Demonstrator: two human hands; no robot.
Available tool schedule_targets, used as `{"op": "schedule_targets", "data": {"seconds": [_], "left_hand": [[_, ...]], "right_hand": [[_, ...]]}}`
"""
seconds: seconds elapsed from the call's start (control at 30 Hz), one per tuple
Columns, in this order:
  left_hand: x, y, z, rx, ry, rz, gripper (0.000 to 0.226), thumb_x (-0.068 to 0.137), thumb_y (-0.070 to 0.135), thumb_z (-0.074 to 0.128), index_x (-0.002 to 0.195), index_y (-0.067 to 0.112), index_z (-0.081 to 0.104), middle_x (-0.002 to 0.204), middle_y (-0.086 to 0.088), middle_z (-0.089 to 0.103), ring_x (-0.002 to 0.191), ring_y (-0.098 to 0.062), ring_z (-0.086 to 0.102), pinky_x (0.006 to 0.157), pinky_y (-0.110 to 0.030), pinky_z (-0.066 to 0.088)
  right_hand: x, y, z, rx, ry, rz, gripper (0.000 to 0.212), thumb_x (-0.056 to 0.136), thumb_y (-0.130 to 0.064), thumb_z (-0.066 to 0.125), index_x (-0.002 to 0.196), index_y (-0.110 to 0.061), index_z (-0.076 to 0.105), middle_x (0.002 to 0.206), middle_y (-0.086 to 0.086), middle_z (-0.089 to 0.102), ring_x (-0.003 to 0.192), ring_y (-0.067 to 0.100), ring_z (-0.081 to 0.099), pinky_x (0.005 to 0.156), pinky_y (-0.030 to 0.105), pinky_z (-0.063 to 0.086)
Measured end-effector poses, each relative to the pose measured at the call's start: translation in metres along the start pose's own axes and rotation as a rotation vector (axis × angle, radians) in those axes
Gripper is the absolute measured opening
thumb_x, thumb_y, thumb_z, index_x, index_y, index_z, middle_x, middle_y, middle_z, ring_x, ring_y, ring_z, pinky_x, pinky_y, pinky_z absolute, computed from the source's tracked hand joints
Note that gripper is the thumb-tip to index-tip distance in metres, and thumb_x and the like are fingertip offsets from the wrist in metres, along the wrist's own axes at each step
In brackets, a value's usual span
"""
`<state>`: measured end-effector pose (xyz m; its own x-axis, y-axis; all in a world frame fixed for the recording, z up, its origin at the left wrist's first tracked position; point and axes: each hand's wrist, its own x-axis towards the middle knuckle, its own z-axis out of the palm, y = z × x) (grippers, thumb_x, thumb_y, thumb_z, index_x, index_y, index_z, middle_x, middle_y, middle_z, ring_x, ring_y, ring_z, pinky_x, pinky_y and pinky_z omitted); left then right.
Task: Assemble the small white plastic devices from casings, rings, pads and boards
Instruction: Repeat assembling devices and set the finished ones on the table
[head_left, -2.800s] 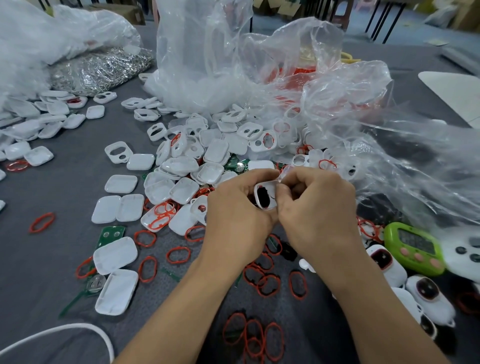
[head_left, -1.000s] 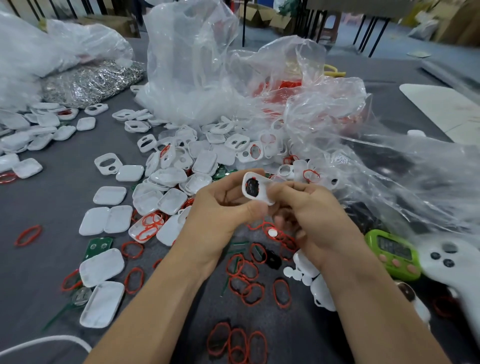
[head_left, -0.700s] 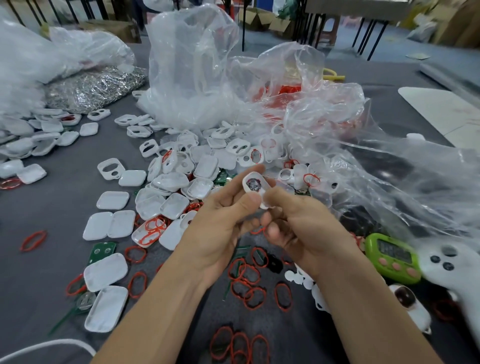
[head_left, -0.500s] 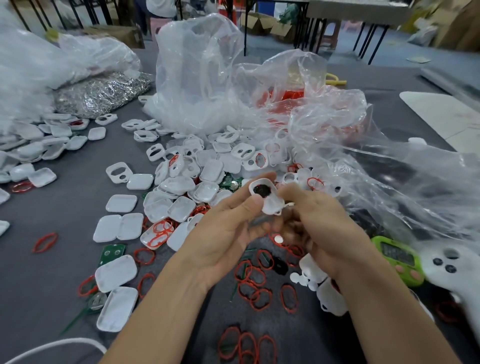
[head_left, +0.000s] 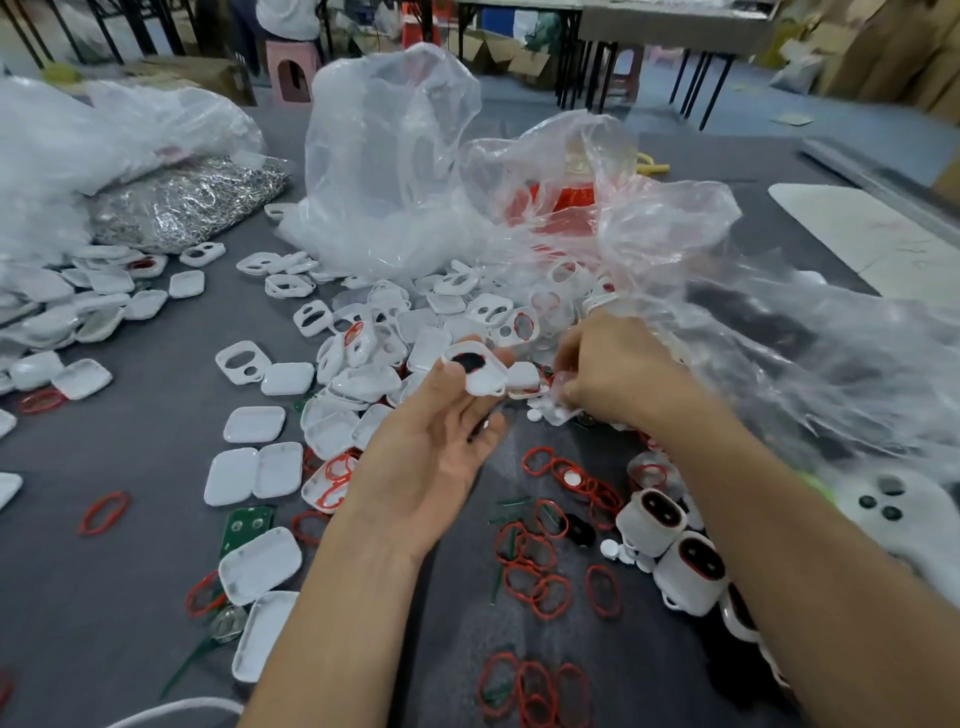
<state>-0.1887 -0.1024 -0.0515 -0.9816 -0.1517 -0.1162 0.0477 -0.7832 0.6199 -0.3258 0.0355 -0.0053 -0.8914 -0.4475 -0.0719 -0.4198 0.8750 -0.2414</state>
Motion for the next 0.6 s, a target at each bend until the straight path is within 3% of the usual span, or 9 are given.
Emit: {"op": "schedule_targets", "data": {"seconds": [0.07,0.13,0.2,0.27,0.33,0.43,0.6], "left_hand": [[0.000,-0.001,0.000,0.010,-0.002,-0.009,0.026,0.095,0.026,0.061,0.117,0.017,0.072,0.129,-0.007,0.071,0.093,-0.010,0.068,0.077,-0.024,0.057],[0.001,-0.001,0.003,0.032,0.002,-0.020,0.033,0.093,0.027,0.062,0.123,0.013,0.067,0.127,-0.006,0.072,0.093,-0.010,0.068,0.077,-0.023,0.056],[0.001,-0.002,0.005,0.061,0.008,-0.029,0.045,0.088,0.027,0.067,0.130,0.011,0.061,0.129,-0.007,0.071,0.091,-0.010,0.067,0.076,-0.023,0.056],[0.001,-0.005,0.006,0.095,0.019,-0.047,0.053,0.087,0.026,0.069,0.136,0.009,0.059,0.137,-0.011,0.066,0.092,-0.011,0.064,0.079,-0.024,0.055],[0.002,-0.007,0.008,0.135,0.029,-0.073,0.056,0.089,0.024,0.066,0.141,0.006,0.056,0.143,-0.014,0.061,0.097,-0.013,0.063,0.080,-0.024,0.056],[0.002,-0.010,0.009,0.176,0.025,-0.097,0.060,0.082,0.026,0.069,0.138,0.008,0.061,0.142,-0.015,0.062,0.100,-0.014,0.063,0.078,-0.023,0.058],[0.002,-0.011,0.010,0.233,-0.025,-0.092,0.036,0.079,0.027,0.076,0.115,0.021,0.077,0.129,-0.009,0.072,0.091,-0.009,0.069,0.078,-0.022,0.058]], "right_hand": [[-0.006,0.006,0.001,0.095,0.101,0.025,0.018,0.080,-0.020,0.083,0.073,-0.028,0.068,0.089,0.000,0.074,0.090,0.022,0.068,0.074,0.028,0.050],[-0.014,0.014,0.000,0.236,0.191,0.010,0.018,0.077,-0.019,0.086,0.071,-0.028,0.072,0.072,-0.012,0.069,0.075,0.009,0.065,0.065,0.021,0.043],[-0.025,0.021,-0.001,0.564,0.230,0.006,0.012,0.076,-0.013,0.087,0.074,-0.022,0.078,0.061,-0.014,0.068,0.058,-0.001,0.059,0.059,0.016,0.044],[-0.036,0.024,-0.001,1.004,0.220,0.024,0.012,0.079,-0.005,0.085,0.078,-0.016,0.080,0.063,-0.005,0.072,0.052,0.005,0.056,0.054,0.020,0.046],[-0.043,0.026,0.002,1.296,0.156,0.044,0.010,0.083,0.001,0.080,0.082,-0.009,0.080,0.063,0.005,0.070,0.047,0.011,0.052,0.044,0.020,0.041],[-0.047,0.029,0.010,1.227,0.107,0.036,0.013,0.090,0.001,0.074,0.089,-0.010,0.079,0.066,0.008,0.072,0.048,0.013,0.059,0.044,0.019,0.046],[-0.048,0.039,0.020,0.984,0.138,0.056,0.020,0.087,-0.015,0.075,0.100,-0.029,0.077,0.067,0.011,0.075,0.051,0.028,0.069,0.050,0.033,0.048]]}}
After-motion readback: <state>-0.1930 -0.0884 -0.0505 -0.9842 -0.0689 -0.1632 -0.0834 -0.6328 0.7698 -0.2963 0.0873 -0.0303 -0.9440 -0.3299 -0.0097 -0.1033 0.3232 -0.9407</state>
